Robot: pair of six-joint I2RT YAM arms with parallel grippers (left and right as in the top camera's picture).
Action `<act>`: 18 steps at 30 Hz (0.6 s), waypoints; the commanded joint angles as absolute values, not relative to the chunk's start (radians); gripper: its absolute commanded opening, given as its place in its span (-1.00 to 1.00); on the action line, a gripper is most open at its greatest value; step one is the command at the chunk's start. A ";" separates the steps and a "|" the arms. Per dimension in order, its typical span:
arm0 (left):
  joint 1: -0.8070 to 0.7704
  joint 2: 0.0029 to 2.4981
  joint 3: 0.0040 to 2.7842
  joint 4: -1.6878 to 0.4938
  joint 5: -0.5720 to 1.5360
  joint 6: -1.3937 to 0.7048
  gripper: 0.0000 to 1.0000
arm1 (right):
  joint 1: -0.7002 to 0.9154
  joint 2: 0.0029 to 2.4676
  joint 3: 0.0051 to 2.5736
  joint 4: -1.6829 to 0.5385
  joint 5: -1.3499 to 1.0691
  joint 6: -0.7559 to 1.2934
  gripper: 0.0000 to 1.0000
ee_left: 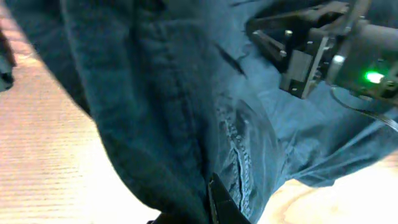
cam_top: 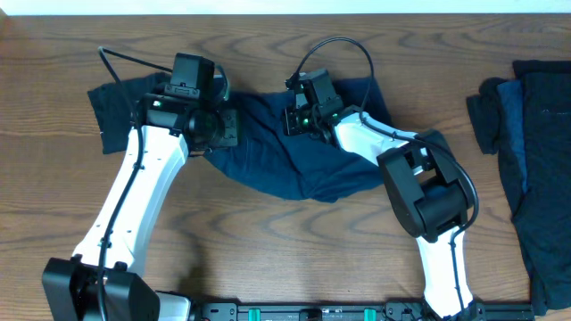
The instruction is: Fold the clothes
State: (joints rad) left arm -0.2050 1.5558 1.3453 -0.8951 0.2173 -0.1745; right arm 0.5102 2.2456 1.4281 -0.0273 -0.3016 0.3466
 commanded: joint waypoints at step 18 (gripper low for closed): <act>-0.222 1.548 1.381 -0.893 0.190 -0.150 -0.88 | 0.258 1.808 1.428 -0.618 -0.141 0.265 -0.98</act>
